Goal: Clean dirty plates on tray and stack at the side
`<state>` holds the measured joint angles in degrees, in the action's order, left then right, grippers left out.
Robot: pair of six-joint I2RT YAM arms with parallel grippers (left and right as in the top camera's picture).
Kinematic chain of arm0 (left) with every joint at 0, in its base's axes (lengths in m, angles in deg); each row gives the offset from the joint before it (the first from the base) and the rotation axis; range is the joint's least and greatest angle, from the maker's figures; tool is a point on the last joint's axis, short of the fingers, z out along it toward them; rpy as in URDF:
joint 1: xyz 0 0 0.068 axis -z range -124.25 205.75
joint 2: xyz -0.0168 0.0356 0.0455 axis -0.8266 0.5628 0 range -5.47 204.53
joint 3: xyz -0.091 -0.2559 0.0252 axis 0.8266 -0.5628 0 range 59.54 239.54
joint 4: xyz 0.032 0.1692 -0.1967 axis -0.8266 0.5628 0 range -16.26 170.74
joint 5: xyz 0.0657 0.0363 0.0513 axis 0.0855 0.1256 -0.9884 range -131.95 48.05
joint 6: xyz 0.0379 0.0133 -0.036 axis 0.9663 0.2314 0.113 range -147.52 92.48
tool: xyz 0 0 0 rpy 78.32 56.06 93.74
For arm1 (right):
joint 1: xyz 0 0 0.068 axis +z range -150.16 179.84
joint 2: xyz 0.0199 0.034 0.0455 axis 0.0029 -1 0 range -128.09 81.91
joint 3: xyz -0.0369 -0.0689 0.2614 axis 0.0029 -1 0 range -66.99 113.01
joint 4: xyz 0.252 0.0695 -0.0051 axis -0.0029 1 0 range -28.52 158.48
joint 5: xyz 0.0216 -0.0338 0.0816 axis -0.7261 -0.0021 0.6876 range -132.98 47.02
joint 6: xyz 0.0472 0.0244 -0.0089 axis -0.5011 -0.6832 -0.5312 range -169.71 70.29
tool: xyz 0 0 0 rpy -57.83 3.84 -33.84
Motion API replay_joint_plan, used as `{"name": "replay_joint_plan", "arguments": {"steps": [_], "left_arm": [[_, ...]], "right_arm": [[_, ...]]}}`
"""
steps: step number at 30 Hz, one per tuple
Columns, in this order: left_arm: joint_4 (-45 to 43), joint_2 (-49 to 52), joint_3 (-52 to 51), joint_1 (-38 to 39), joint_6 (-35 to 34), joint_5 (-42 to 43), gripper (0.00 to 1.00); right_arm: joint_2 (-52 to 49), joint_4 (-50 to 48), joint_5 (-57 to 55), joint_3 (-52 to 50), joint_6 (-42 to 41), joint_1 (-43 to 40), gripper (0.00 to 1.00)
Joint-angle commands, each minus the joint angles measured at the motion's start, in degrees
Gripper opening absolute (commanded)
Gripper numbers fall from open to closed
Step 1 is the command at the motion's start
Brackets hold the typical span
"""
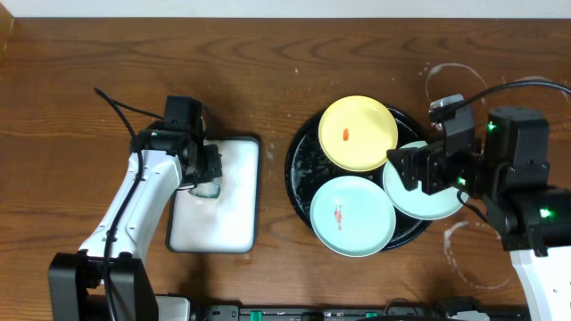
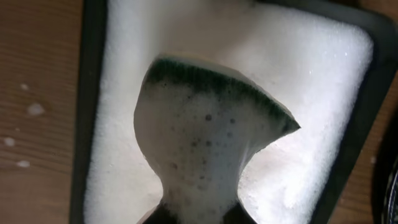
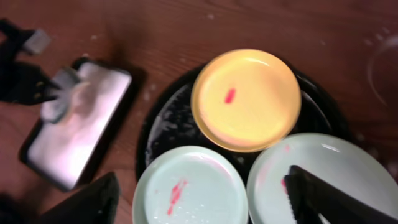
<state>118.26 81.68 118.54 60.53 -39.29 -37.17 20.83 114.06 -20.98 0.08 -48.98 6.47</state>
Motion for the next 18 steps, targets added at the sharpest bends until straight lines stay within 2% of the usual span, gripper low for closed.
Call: {"name": "replay_joint_plan", "arguments": {"steps": [1, 7, 12, 15, 18], "left_arm": [[0.3, 0.0, 1.7, 0.1, -0.2, 3.6, 0.07], [3.2, -0.1, 8.5, 1.9, -0.1, 5.8, 0.08], [5.5, -0.1, 13.7, 4.0, 0.1, 5.9, 0.08], [6.5, -0.5, 14.4, 4.3, 0.1, 8.8, 0.07], [6.2, -0.8, 14.4, 4.3, 0.1, 13.2, 0.07]], "right_arm": [[-3.2, 0.0, -8.5, -0.3, -5.8, 0.5, 0.80], [-14.5, -5.9, -11.2, -0.3, -7.6, 0.5, 0.62], [-24.9, -14.3, -11.7, -0.3, -7.6, -0.7, 0.56], [-30.8, -17.9, -11.7, -0.3, -8.0, -1.7, 0.47], [-36.1, -20.2, -11.7, -0.3, -8.0, -2.7, 0.46]]}}
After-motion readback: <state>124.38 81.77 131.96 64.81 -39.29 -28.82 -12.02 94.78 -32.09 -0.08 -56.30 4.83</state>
